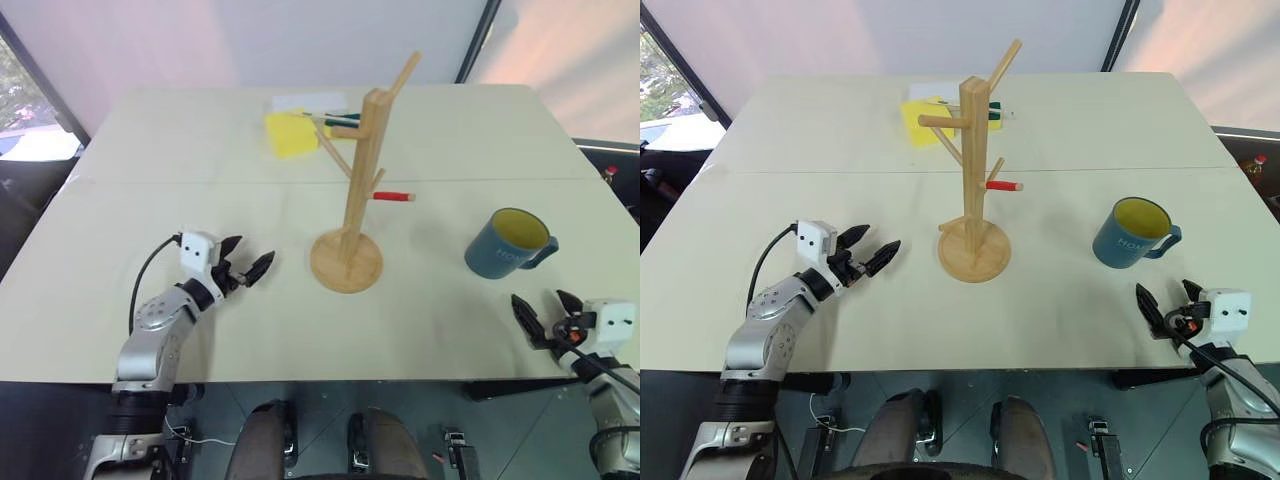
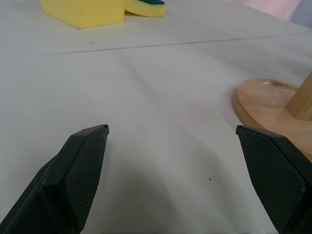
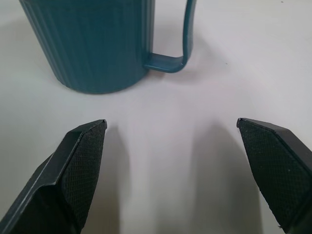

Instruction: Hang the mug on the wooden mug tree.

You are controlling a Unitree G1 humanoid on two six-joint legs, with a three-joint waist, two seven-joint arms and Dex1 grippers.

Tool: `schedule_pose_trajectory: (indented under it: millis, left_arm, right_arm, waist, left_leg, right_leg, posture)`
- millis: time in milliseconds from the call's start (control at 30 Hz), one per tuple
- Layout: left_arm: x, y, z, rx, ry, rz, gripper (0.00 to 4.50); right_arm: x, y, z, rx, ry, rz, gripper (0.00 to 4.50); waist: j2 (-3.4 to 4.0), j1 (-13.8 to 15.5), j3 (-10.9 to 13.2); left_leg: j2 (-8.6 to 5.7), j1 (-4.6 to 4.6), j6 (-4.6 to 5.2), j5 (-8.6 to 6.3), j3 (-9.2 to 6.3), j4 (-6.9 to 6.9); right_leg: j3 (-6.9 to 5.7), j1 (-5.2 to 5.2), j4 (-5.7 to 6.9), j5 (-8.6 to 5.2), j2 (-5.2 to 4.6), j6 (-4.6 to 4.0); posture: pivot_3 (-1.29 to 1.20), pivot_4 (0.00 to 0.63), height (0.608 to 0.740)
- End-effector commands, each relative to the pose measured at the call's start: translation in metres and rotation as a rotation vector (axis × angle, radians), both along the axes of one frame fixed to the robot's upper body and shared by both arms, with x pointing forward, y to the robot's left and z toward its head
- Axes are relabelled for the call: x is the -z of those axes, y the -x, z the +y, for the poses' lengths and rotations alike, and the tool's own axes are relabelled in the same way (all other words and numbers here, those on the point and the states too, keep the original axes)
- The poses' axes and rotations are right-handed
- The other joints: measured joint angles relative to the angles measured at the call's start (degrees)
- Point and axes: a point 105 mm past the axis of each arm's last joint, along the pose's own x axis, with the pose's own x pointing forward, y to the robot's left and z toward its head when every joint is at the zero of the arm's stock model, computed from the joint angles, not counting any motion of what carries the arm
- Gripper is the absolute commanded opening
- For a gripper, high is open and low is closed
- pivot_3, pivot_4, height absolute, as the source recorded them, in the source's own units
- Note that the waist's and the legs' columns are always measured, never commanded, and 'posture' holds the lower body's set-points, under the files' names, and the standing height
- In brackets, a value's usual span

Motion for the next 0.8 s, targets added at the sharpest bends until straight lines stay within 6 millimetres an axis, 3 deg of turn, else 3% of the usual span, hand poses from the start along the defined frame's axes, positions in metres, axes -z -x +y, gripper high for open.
schedule_pose_trajectory:
  millis: [33,233,400,633,800]
  left_arm:
    - [-0.013,0.002,0.003,-0.012,0.001,-0.048,4.5]
    - [-0.013,0.007,0.001,-0.017,0.05,-0.028,4.5]
    - [-0.012,0.026,-0.011,0.063,0.052,-0.022,4.5]
    - [-0.018,0.052,-0.046,0.287,0.022,-0.049,4.5]
    - [-0.025,0.076,-0.08,0.537,-0.029,-0.061,4.5]
  right_arm:
    - [-0.009,-0.001,-0.002,-0.007,0.035,-0.026,4.44]
    - [-0.008,0.0,-0.002,-0.012,0.039,-0.018,4.44]
    - [-0.002,0.006,0.001,-0.012,0.037,0.002,4.44]
    - [-0.005,0.002,0.003,-0.007,0.057,-0.008,4.44]
    - [-0.013,-0.001,0.003,-0.005,0.066,-0.046,4.44]
  waist:
    - [0.0,0.0,0.0]
    - [0.0,0.0,0.0]
    - [0.0,0.0,0.0]
    - [0.02,0.0,0.0]
    - [0.07,0.0,0.0]
  left_leg:
    - [0.0,0.0,0.0,0.0,0.0,0.0]
    - [0.0,0.0,0.0,0.0,0.0,0.01]
    - [0.0,0.0,0.0,0.0,-0.01,-0.02]
    - [0.0,0.03,-0.02,-0.01,-0.01,0.02]
    - [0.0,0.04,-0.01,0.0,0.0,0.0]
  right_leg:
    - [0.0,0.0,0.0,0.0,0.0,0.0]
    - [0.0,0.01,0.0,0.0,0.0,0.0]
    - [0.0,0.01,-0.02,0.0,0.0,0.0]
    - [0.01,0.07,-0.04,0.02,-0.02,-0.03]
    - [0.03,0.05,-0.05,0.01,-0.02,-0.05]
  posture:
    - [0.0,0.15,0.73]
    - [0.0,0.15,0.73]
    - [0.0,0.15,0.73]
    - [0.0,0.15,0.73]
    - [0.0,0.15,0.73]
